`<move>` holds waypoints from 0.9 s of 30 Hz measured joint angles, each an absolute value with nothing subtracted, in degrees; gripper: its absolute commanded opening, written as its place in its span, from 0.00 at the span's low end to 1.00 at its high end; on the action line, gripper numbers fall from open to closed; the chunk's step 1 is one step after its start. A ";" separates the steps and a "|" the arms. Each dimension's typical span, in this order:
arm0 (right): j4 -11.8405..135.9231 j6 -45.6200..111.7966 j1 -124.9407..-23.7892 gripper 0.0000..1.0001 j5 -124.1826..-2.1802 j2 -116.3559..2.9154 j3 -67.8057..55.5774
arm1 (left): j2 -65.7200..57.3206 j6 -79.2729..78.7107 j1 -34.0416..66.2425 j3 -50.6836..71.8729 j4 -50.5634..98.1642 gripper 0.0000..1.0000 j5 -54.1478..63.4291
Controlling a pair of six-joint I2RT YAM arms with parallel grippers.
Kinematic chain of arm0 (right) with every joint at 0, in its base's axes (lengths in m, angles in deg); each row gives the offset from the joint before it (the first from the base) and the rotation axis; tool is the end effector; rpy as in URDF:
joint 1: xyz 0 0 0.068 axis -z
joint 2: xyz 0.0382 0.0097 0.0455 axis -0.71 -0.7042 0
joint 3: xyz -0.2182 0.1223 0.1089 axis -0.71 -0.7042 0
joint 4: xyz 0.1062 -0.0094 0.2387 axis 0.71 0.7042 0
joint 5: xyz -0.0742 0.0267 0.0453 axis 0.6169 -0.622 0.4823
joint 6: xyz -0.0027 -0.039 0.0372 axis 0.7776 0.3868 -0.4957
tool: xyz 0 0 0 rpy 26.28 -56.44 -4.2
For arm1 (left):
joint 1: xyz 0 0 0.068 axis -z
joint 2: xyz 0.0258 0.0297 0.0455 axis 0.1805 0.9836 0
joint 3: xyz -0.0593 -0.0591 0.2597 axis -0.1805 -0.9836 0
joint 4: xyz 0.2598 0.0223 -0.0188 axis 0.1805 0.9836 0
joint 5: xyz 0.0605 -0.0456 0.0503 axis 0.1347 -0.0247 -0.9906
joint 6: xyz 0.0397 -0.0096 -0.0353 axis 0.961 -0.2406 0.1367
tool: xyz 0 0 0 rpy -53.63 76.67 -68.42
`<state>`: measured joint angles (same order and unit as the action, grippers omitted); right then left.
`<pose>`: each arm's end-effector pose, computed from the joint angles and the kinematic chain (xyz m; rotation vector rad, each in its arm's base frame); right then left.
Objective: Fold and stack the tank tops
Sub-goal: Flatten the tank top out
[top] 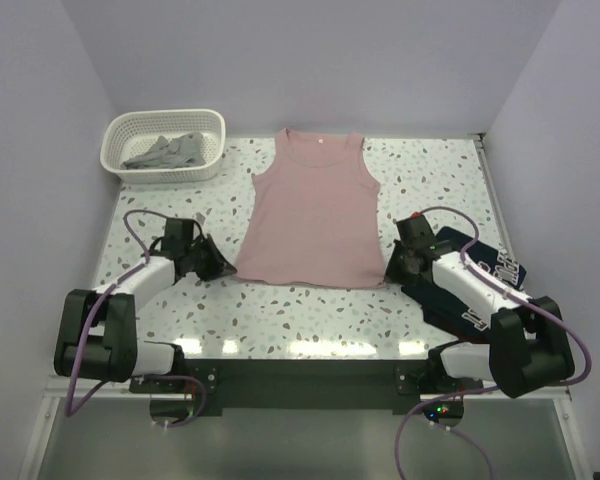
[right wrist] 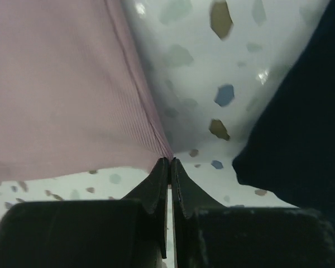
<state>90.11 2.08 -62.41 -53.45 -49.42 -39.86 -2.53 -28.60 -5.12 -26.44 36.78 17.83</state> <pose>0.2296 0.0696 0.1931 0.4883 2.6102 0.2792 0.2457 -0.0359 0.1664 -0.6093 2.5059 -0.7824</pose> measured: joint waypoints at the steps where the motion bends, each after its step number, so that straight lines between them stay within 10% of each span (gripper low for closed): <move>1: 90.20 1.69 -62.41 0.00 -53.67 -49.44 -42.18 | -2.90 -28.58 -5.12 -28.71 37.76 0.00 17.94; 17: 95.42 -0.26 -62.14 0.02 -53.93 -39.34 -50.37 | -14.68 -28.08 -5.12 -34.22 45.94 0.13 18.62; 22: 100.01 -1.22 -62.12 0.48 -54.33 -36.06 -50.39 | -17.83 -27.51 -5.12 -34.29 49.17 0.38 19.08; 27: 105.41 -1.42 -62.08 0.59 -55.18 -29.27 -50.22 | -21.52 -26.04 -5.12 -33.04 54.29 0.48 19.49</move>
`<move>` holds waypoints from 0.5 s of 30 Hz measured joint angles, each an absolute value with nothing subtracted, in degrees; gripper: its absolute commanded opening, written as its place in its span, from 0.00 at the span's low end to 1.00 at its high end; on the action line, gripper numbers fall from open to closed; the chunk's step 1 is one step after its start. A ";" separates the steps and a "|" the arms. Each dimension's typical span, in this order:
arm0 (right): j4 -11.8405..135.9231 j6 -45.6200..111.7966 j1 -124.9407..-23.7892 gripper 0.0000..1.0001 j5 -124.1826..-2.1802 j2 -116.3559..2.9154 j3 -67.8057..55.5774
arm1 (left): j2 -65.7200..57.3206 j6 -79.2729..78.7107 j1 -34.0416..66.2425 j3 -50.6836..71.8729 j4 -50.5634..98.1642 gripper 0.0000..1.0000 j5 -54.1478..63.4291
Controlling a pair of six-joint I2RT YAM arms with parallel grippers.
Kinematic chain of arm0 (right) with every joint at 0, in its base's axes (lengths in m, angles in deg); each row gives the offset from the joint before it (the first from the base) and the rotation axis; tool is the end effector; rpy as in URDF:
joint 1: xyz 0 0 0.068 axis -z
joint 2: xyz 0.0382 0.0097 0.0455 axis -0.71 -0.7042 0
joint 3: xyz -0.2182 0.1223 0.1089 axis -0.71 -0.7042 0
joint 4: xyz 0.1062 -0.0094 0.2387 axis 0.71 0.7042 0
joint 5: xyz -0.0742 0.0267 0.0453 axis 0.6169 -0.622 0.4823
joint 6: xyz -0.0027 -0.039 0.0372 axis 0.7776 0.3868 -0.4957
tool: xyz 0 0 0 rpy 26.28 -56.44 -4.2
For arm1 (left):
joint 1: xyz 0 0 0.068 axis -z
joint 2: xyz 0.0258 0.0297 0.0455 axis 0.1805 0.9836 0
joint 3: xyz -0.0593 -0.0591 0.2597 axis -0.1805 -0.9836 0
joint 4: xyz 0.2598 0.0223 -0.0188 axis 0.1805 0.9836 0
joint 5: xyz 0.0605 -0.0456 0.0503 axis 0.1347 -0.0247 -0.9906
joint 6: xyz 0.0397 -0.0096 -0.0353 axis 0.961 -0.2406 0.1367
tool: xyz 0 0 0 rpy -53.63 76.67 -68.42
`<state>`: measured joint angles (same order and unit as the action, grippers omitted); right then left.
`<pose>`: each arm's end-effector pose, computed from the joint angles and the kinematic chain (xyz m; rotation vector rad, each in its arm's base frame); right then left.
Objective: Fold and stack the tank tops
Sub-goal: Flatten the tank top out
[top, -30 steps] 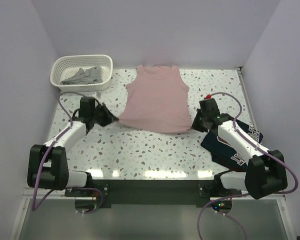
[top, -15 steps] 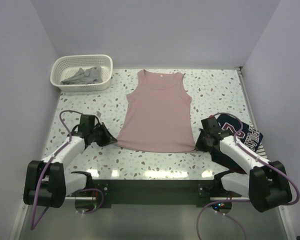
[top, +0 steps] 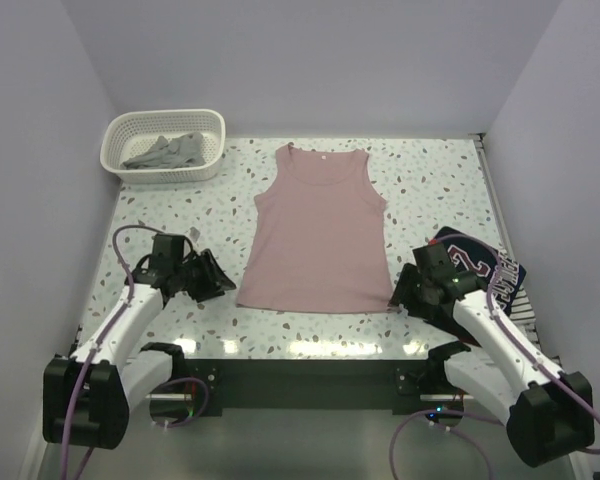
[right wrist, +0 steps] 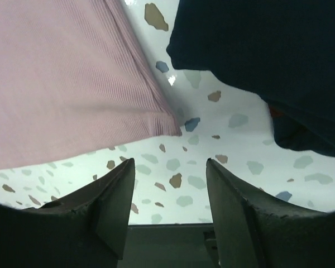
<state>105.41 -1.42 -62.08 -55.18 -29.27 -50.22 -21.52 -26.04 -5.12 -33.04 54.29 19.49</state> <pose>0.1508 0.0455 0.1893 0.5868 2.6972 0.2768 0.1777 -0.0306 0.1785 -0.5840 2.5976 -0.7836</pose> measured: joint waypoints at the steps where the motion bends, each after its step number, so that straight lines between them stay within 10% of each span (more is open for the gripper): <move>1: 106.79 -1.35 -62.08 0.59 -55.20 -28.09 -49.83 | -22.50 -25.63 -5.12 -31.95 55.53 0.48 19.41; 7: 108.93 -3.19 -70.73 0.56 -52.43 -29.86 -42.92 | -19.36 -24.10 -5.12 -20.69 55.99 0.45 16.98; 15: 101.08 -8.48 -101.73 0.33 -42.28 -62.14 -13.43 | -2.86 -21.91 -5.65 -3.36 54.77 0.39 13.02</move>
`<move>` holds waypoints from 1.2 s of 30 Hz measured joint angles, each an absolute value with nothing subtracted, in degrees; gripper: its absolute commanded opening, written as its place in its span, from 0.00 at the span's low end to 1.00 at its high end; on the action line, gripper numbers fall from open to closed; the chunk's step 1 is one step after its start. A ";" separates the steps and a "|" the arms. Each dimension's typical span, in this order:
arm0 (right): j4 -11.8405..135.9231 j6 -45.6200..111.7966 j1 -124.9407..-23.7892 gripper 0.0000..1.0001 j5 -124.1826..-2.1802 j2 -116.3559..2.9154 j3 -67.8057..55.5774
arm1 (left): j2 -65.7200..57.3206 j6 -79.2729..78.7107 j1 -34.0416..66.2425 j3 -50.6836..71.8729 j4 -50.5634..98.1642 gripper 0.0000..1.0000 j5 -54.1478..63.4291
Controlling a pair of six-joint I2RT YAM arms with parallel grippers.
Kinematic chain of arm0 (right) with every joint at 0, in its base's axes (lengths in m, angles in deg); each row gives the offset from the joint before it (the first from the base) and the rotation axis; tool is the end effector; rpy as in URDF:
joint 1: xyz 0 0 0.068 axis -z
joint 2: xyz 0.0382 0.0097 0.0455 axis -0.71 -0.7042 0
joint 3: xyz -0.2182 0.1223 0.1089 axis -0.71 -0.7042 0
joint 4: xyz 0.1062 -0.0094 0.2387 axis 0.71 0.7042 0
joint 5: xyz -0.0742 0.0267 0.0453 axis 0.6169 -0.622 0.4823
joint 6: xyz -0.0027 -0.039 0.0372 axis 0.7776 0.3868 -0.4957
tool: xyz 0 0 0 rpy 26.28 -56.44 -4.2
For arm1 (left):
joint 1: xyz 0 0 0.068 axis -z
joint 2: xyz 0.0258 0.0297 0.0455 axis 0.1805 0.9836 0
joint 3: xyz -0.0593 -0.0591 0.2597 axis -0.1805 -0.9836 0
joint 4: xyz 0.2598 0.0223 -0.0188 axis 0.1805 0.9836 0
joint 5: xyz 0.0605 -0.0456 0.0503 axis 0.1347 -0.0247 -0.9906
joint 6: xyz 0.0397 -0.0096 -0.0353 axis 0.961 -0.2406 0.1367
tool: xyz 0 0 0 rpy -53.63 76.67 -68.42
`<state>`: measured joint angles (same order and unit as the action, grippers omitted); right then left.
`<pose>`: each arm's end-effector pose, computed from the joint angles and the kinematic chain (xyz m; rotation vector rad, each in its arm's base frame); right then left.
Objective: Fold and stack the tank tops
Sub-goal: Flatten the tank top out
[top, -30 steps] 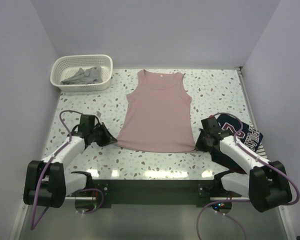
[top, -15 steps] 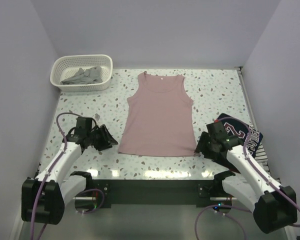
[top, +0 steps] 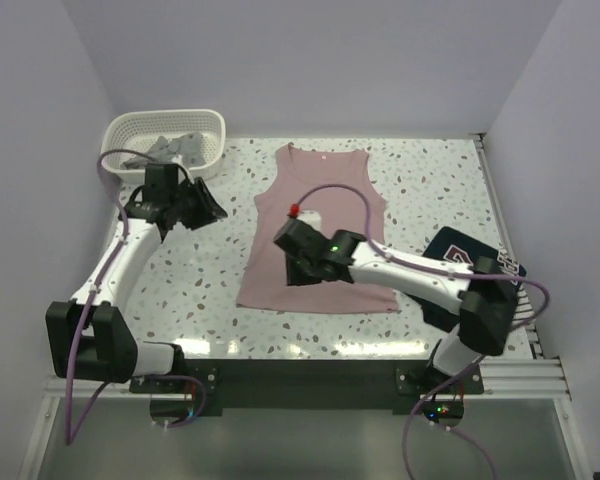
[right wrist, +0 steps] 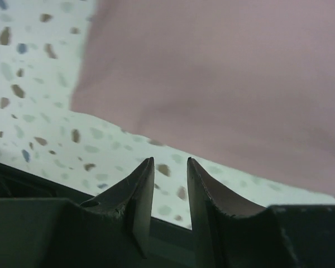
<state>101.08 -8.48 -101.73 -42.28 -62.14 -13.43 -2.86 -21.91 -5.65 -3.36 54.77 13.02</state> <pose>0.1797 0.2567 0.2656 -0.0967 2.5904 0.4089 0.2822 -0.0338 0.2699 -0.4673 2.4111 -0.6499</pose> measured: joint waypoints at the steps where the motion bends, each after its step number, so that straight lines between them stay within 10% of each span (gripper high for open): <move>1: 100.69 -8.50 -103.67 0.33 -41.30 -65.83 -9.96 | -2.99 -21.89 -6.08 -1.39 55.42 0.38 12.24; 14: 98.77 -7.21 -117.66 0.29 -37.74 -102.51 24.73 | -13.35 -22.57 -10.26 23.72 65.91 0.36 1.40; 36: 104.93 -6.73 -117.84 0.33 -30.37 -108.45 29.14 | -12.63 -22.57 -10.26 19.63 66.72 0.36 4.61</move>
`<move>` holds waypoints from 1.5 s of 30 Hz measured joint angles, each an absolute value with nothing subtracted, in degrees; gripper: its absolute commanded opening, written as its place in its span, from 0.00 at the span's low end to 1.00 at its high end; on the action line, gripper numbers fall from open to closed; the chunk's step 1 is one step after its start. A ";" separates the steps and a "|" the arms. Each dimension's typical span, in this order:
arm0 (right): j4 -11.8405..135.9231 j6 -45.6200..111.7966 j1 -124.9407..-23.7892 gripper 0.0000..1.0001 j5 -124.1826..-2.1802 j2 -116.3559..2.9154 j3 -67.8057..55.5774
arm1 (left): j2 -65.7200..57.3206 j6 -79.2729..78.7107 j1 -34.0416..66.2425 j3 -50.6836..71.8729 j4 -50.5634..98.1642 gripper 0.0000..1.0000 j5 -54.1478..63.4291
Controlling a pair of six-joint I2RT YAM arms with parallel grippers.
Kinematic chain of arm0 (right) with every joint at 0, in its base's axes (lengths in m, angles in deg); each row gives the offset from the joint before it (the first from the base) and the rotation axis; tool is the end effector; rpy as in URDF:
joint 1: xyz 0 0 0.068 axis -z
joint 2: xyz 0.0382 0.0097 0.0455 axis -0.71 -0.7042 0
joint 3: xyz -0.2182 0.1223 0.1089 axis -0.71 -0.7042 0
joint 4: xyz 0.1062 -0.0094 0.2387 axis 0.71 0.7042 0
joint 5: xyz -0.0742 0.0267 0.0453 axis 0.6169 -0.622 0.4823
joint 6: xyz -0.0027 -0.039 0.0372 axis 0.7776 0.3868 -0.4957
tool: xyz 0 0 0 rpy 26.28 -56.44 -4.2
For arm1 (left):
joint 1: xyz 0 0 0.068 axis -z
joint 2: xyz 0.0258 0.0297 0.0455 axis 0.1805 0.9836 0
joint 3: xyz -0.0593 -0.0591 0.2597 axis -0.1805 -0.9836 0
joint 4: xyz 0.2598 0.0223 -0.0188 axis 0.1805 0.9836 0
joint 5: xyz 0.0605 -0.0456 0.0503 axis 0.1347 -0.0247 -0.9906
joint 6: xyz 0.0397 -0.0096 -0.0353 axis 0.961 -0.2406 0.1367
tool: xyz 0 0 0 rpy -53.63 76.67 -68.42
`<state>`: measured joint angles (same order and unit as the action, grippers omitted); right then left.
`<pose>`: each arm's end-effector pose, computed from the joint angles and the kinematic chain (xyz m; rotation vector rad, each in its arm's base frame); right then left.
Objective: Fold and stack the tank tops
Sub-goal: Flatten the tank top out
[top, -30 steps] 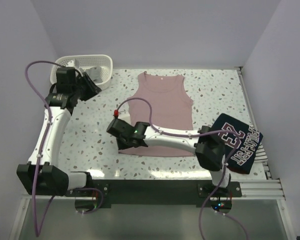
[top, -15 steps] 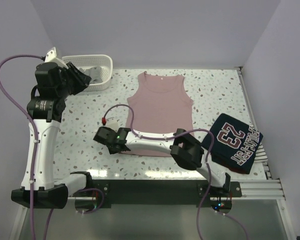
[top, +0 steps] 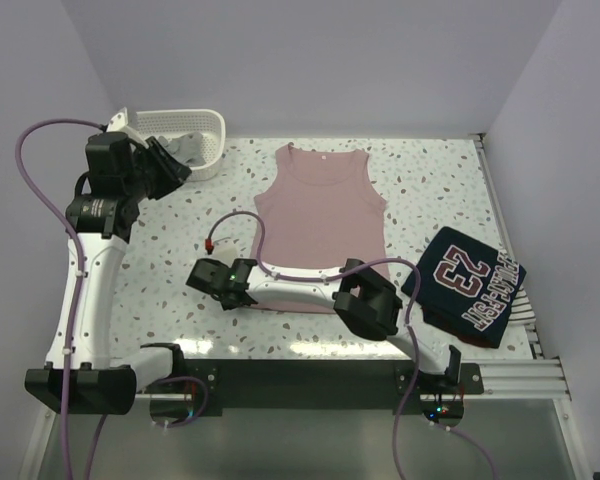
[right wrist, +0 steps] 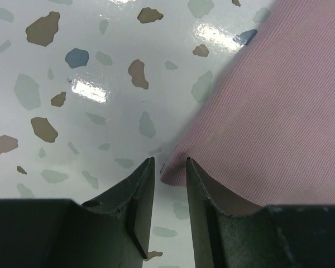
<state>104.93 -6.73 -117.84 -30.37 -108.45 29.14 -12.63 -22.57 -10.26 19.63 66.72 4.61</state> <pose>0.1619 0.4662 0.1748 -0.4514 2.5082 0.1913 0.2371 -0.0058 0.4259 -0.5119 2.0049 -0.5155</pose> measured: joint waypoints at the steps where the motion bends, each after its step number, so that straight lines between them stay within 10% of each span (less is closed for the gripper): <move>1: 104.95 -6.73 -117.90 0.33 -30.15 -108.45 29.14 | -12.63 -22.57 -10.26 19.37 66.68 0.36 4.74; 7: 104.62 -6.73 -118.05 0.31 -30.02 -108.45 28.88 | -12.45 -22.57 -10.26 17.78 65.78 0.36 5.20; 14: 102.44 -6.55 -118.10 0.00 -30.98 -107.86 25.41 | -11.12 -23.14 -10.28 12.55 62.26 0.38 6.31; 30: 85.63 -9.22 -120.31 0.00 -41.50 -82.01 -10.88 | 12.47 -25.76 -6.74 0.47 43.05 0.40 13.79; 45: 84.32 -13.09 -120.20 0.00 -41.10 -73.04 -17.96 | 27.02 -28.60 1.26 5.19 41.08 0.35 7.47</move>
